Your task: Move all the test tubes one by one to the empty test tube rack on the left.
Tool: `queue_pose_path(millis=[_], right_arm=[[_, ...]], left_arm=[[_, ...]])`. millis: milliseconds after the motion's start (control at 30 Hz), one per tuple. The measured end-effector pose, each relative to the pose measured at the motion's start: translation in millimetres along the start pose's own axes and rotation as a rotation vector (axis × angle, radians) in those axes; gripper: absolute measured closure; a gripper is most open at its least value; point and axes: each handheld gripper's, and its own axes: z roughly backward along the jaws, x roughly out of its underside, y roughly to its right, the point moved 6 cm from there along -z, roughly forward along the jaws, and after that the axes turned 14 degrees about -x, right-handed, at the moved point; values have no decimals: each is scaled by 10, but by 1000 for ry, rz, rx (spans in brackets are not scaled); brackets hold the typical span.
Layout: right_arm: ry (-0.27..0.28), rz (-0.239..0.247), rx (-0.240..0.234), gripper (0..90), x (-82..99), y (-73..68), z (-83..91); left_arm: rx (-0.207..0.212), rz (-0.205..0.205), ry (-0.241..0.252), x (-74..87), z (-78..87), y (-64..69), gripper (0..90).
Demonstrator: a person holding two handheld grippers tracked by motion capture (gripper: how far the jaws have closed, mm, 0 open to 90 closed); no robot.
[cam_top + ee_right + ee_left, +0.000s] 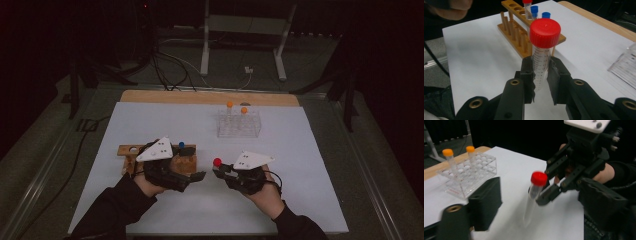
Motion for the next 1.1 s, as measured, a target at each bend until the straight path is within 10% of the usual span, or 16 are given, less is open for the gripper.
queue_pose_path(millis=[700,1100], right_arm=[[-5,12,-15,744,-29,-60,-29],[28,1,-37,576,-71,-51,41]], left_arm=[[-20,-92,-43,10,-345,153,695],[-51,-112,-22,-85,-223,97,717]])
